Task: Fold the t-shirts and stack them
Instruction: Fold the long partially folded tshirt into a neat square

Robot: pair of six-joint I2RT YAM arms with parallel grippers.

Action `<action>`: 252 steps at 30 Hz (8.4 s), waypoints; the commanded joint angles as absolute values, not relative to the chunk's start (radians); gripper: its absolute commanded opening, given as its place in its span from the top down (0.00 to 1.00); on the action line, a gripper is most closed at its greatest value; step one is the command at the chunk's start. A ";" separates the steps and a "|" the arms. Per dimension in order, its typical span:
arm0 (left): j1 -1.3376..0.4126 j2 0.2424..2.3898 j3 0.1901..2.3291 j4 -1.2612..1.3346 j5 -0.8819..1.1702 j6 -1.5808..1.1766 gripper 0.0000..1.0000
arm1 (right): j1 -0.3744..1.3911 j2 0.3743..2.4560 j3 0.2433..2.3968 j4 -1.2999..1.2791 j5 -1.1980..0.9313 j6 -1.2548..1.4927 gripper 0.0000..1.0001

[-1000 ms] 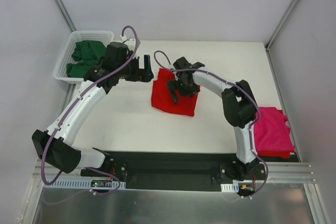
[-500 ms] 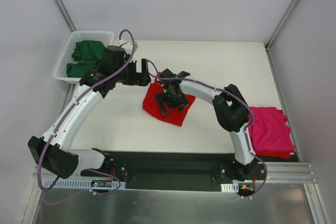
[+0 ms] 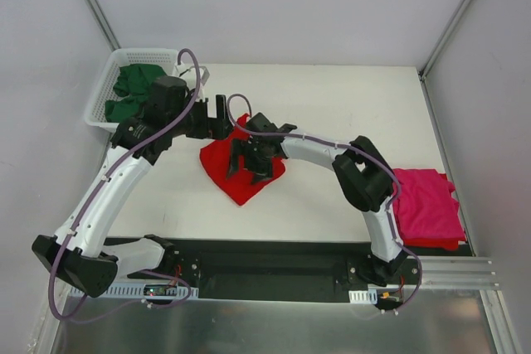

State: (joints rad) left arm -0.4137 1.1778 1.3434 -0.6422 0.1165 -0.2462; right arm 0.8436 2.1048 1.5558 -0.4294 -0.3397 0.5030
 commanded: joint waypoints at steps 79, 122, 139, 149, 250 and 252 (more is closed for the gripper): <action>-0.423 1.077 1.279 -0.721 -0.046 -0.259 0.01 | 0.868 2.301 1.882 -1.034 0.605 -0.486 0.04; -0.423 0.948 1.164 -0.724 -0.048 -0.230 0.01 | 0.816 2.051 1.726 -0.655 0.357 0.948 0.03; -0.423 0.982 1.163 -0.723 -0.012 -0.236 0.01 | 0.736 1.959 1.549 -0.666 0.425 1.149 0.04; -0.423 0.974 1.155 -0.724 -0.018 -0.224 0.01 | 0.733 2.059 1.531 -0.629 0.359 1.187 0.04; -0.465 1.757 1.203 -0.713 -0.002 -0.460 0.01 | 0.063 0.996 0.798 -0.903 0.161 0.175 0.04; -0.465 1.743 1.189 -0.712 0.008 -0.462 0.01 | 0.028 0.982 0.779 -0.919 0.205 0.196 0.04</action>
State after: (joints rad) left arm -0.4641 1.8141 1.2182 -0.6716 -0.0017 -0.4473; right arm 0.0860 1.0176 0.8089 -0.8814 0.1513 0.1509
